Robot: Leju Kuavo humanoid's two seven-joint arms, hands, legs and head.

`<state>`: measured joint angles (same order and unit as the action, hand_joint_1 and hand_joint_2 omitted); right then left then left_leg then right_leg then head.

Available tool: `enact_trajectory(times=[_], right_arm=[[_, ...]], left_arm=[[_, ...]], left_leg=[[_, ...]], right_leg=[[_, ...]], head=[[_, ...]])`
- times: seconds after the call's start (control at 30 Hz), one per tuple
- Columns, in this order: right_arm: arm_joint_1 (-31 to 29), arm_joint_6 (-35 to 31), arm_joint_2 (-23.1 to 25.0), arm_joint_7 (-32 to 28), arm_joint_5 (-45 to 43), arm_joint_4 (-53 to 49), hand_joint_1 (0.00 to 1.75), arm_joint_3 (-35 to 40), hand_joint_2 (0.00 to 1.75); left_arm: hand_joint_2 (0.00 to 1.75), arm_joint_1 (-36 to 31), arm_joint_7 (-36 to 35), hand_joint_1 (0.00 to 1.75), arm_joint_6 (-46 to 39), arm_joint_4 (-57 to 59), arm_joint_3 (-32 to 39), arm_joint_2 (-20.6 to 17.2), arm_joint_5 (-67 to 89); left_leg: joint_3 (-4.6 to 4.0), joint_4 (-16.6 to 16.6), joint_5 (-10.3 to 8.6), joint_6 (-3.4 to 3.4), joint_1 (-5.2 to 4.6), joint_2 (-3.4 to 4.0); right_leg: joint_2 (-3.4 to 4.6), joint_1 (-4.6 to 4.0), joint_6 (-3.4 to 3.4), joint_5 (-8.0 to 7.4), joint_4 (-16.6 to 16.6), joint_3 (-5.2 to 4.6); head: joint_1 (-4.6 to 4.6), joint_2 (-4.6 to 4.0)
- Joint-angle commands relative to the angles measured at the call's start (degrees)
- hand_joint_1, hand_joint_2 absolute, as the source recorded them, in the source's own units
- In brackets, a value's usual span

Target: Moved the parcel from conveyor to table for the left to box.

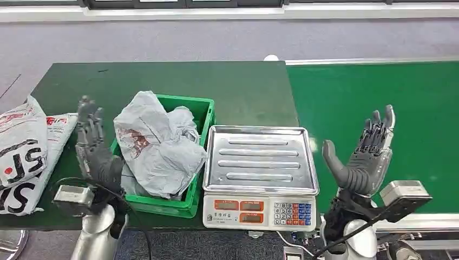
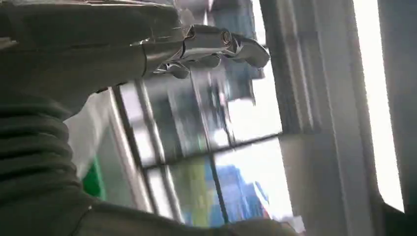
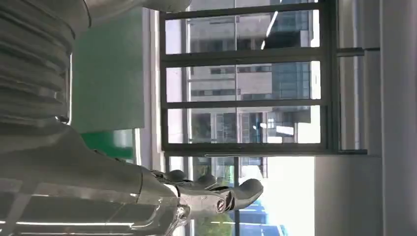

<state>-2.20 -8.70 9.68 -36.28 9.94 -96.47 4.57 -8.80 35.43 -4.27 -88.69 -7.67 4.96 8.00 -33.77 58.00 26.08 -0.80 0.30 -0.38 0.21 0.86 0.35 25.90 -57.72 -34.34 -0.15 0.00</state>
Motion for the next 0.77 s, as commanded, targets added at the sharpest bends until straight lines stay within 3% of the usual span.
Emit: enact_trajectory(times=[0.03, 0.23, 0.4, 0.43, 0.5, 0.53, 0.77], right_arm=[[-3.2, 2.2, -0.2, 2.4, -3.7, 12.3, 0.00, -4.8, 1.75], [-3.2, 2.3, -0.1, 2.4, -3.8, 12.0, 0.00, -4.9, 1.75], [-1.0, 0.6, 0.2, 3.4, -0.1, 13.1, 0.00, -4.8, 1.75], [-1.2, -0.3, 0.6, 3.4, 1.2, 13.9, 0.00, -4.2, 0.00], [-1.5, -0.3, 0.9, 3.0, 1.6, 14.9, 0.00, -3.3, 0.00], [-1.6, -0.5, 1.1, 2.3, 1.2, 15.0, 0.00, -3.2, 1.75], [-2.1, -0.5, 1.0, 0.8, 0.1, 14.5, 0.00, -1.7, 1.75]], left_arm=[[0.00, -4.9, 4.6, 0.00, 14.3, 19.8, -8.3, 2.7, -4.2], [0.00, -4.8, 4.6, 0.00, 14.3, 19.0, -7.8, 2.4, -4.2], [0.00, -3.8, 4.6, 0.00, 18.4, 21.6, -8.0, 6.4, -7.2], [1.75, -3.3, 4.6, 0.00, 19.4, 20.7, -8.2, 6.7, -8.3], [1.75, -3.5, 4.6, 0.00, 16.7, 21.2, -10.1, 6.4, -5.0], [1.75, -3.4, 4.6, 0.00, 16.4, 20.9, -10.3, 6.4, -4.7], [1.75, -1.1, 3.0, 0.00, 16.2, 13.0, -10.6, 5.5, -2.0]], left_leg=[[0.24, -0.2, -0.13, 0.05, -0.02, -0.20], [0.16, -0.1, -0.04, 0.02, 0.00, -0.08], [0.20, -0.1, -0.02, 0.02, -0.01, -0.14], [0.12, -0.1, 0.01, 0.00, 0.01, -0.11], [0.11, -0.1, 0.03, 0.01, 0.03, -0.05], [0.14, -0.1, 0.02, 0.01, 0.02, -0.01], [0.10, -0.1, 0.06, 0.00, 0.03, 0.14]], right_leg=[[-0.24, 0.02, 0.01, -0.07, 0.3, 0.34], [-0.11, 0.00, 0.00, -0.07, 0.2, 0.21], [-0.15, -0.02, 0.02, -0.02, 0.2, 0.26], [-0.12, -0.04, 0.02, -0.02, 0.1, 0.18], [-0.06, -0.06, 0.02, -0.03, 0.2, 0.18], [-0.03, -0.05, 0.02, -0.06, 0.2, 0.20], [0.11, -0.04, -0.01, -0.06, 0.2, 0.13]], head=[[0.00, 0.00], [0.00, 0.00], [0.00, 0.00], [0.00, 0.00], [0.00, 0.00], [0.02, 0.00], [0.02, 0.00]])
